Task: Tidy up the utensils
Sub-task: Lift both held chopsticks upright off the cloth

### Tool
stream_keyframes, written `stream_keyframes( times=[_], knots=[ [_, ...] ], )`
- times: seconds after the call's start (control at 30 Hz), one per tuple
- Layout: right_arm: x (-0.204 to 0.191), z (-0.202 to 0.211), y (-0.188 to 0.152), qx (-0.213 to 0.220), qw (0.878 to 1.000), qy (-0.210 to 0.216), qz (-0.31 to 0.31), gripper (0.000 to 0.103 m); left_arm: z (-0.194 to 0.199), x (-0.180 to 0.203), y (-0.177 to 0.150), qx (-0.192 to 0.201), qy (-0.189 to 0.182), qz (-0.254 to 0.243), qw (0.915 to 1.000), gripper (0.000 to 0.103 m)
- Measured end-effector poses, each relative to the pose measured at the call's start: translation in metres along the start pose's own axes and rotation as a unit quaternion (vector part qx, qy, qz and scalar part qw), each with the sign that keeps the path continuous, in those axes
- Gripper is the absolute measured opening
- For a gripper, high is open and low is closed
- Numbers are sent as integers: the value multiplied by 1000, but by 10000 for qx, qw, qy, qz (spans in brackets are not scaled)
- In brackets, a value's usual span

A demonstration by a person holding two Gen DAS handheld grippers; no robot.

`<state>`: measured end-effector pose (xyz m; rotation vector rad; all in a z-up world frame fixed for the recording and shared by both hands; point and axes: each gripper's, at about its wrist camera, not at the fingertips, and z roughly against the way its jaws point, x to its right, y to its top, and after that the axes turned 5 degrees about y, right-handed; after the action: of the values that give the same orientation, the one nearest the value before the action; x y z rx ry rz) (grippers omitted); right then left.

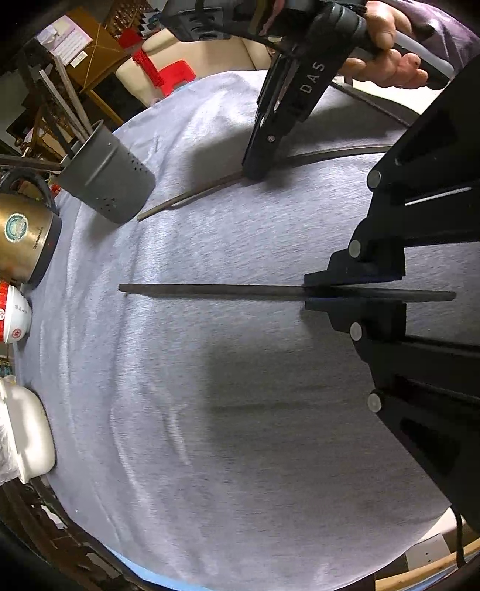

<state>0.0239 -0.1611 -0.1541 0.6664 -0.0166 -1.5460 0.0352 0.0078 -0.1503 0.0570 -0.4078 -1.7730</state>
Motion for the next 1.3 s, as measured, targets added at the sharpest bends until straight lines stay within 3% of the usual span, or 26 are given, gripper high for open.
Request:
stream_keyframes(
  times=[0.23, 0.3, 0.37, 0.83, 1.23, 1.3],
  knots=[
    [3, 2, -2, -97, 9998, 50, -157, 9, 6, -7, 1, -71, -114, -14, 9999, 7],
    [3, 2, 0, -154, 9997, 51, -159, 9, 9, -11, 6, -28, -108, -6, 9999, 12],
    [4, 2, 2, -192, 9996, 70, -205, 9, 11, -16, 12, 0, -88, 35, 10000, 25],
    [11, -11, 36, -46, 9987, -79, -509, 19, 0, -11, 67, 54, 196, 31, 9998, 42],
    [0, -19, 50, 7, 9990, -421, -125, 17, -16, 2, 84, 26, 256, 2, 9997, 42],
    [-2, -20, 49, 14, 9988, -489, -36, 14, -18, 4, 87, 81, 297, -19, 9995, 28]
  ],
)
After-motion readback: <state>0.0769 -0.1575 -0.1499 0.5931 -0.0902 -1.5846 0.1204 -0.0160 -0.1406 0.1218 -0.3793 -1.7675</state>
